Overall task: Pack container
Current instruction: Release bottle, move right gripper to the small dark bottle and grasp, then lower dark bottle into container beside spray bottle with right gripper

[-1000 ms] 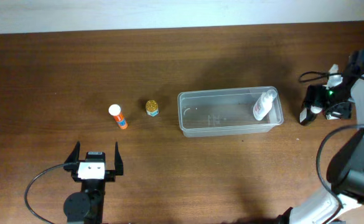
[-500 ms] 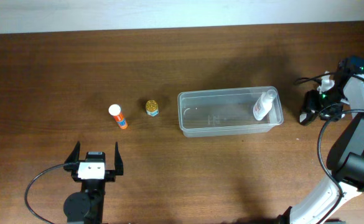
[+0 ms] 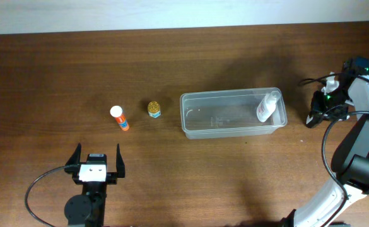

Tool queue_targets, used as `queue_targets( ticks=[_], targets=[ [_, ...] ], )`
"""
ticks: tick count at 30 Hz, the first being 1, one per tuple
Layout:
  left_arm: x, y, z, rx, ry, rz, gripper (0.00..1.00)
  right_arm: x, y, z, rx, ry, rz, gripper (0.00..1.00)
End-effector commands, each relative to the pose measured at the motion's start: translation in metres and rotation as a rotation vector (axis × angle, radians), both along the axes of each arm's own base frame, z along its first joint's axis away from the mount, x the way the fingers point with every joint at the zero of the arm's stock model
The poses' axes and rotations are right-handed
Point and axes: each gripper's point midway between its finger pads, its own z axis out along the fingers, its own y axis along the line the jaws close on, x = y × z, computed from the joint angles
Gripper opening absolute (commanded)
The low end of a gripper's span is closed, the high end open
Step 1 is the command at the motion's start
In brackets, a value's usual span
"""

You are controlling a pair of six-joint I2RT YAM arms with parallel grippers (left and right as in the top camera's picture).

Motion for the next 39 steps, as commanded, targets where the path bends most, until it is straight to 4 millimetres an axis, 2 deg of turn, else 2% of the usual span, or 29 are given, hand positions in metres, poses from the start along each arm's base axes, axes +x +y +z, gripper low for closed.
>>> queue_targets(
  ticks=[1,3,5,7,8,13,17,19,20,22,24,28,32,33,39],
  targets=[
    [0.0,-0.001,-0.001,0.011,0.002,-0.007,0.99,0.005,-0.002,0.012,-0.01,-0.001,0.008,0.21],
    [0.0,-0.001,-0.001,0.011,0.002,-0.007,0.99,0.006,-0.002,0.024,-0.007,0.004,0.007,0.21],
    [0.0,-0.001,-0.001,0.011,0.002,-0.007,0.99,0.009,0.002,0.049,0.022,-0.001,0.009,0.21],
    [0.0,-0.001,-0.001,0.011,0.002,-0.007,0.99,0.01,0.007,0.065,0.052,-0.011,0.01,0.21],
    [0.0,-0.001,-0.001,0.011,0.002,-0.007,0.99,0.012,0.014,0.086,0.082,-0.03,0.013,0.21],
    [0.0,-0.001,-0.001,0.011,0.002,-0.007,0.99,0.015,0.037,0.152,0.148,-0.12,0.036,0.23],
    [0.0,-0.001,-0.001,0.011,0.002,-0.007,0.99,0.012,0.074,0.205,0.162,-0.202,0.125,0.24],
    [0.0,-0.001,-0.001,0.011,0.002,-0.007,0.99,0.011,0.108,0.229,0.148,-0.252,0.216,0.25],
    [0.0,-0.001,-0.001,0.011,0.002,-0.007,0.99,0.01,0.122,0.235,0.145,-0.264,0.255,0.25],
    [0.0,-0.001,-0.001,0.011,0.002,-0.007,0.99,0.009,0.157,0.239,0.143,-0.263,0.349,0.25],
    [0.0,-0.001,-0.001,0.011,0.002,-0.007,0.99,0.008,0.187,0.232,0.125,-0.233,0.435,0.25],
    [0.0,-0.001,-0.001,0.011,0.002,-0.007,0.99,0.009,0.222,0.213,0.104,-0.203,0.539,0.25],
    [0.0,-0.001,-0.001,0.011,0.002,-0.007,0.99,0.007,0.215,0.184,-0.028,-0.114,0.49,0.25],
    [0.0,-0.001,-0.001,0.011,0.002,-0.007,0.99,0.007,0.216,0.171,-0.034,-0.094,0.493,0.25],
    [0.0,-0.001,-0.001,0.011,0.002,-0.007,0.99,0.019,0.218,0.135,-0.033,-0.103,0.492,0.25]
  ],
)
